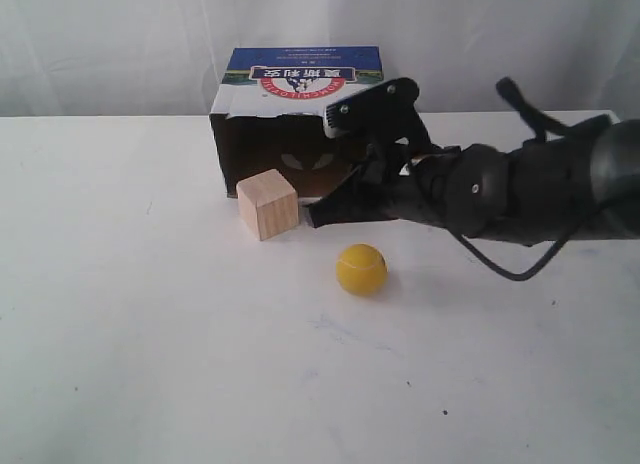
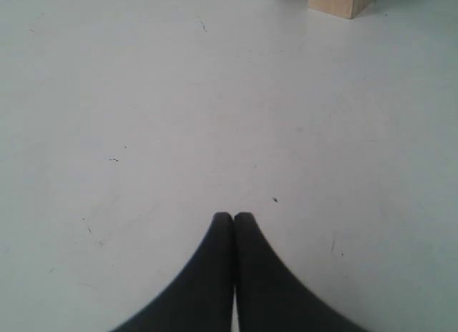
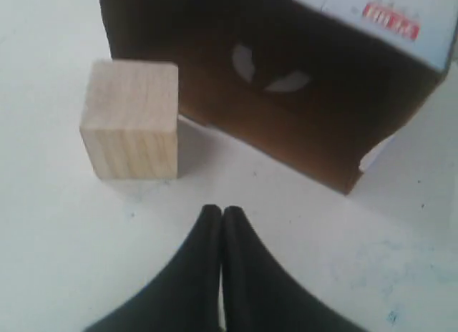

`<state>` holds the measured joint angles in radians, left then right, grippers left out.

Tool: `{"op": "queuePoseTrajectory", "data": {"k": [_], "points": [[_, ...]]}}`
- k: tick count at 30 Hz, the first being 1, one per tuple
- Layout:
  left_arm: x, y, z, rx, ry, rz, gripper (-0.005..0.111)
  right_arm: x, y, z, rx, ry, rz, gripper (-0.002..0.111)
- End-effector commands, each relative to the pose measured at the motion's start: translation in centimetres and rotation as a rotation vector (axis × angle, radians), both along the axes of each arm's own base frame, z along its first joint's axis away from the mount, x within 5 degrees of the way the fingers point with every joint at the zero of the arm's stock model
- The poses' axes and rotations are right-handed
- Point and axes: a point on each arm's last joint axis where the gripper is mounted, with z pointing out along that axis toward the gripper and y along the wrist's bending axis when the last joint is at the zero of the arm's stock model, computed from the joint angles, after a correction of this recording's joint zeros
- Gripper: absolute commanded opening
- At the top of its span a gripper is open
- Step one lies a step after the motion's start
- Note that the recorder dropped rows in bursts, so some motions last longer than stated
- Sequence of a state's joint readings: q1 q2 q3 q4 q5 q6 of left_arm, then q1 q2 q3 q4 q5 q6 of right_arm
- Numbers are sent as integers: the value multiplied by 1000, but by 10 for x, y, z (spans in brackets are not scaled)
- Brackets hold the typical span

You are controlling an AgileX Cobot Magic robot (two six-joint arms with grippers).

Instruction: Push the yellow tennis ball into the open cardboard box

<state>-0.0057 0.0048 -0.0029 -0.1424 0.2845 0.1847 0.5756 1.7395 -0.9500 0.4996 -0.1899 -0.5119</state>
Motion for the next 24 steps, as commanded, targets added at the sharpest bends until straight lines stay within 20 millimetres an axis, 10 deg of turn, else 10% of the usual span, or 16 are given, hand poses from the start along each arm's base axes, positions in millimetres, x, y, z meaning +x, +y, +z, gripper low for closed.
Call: {"op": "queuePoseTrajectory", "data": {"k": [1, 10, 24], "points": [[0, -1, -1, -8, -2, -6, 0, -25, -3, 12, -22, 194, 108, 0], [0, -1, -1, -8, -2, -6, 0, -51, -5, -23, -30, 595, 101, 0], [0, -1, -1, -8, -2, -6, 0, -22, -1, -45, -4, 406, -1, 0]]}}
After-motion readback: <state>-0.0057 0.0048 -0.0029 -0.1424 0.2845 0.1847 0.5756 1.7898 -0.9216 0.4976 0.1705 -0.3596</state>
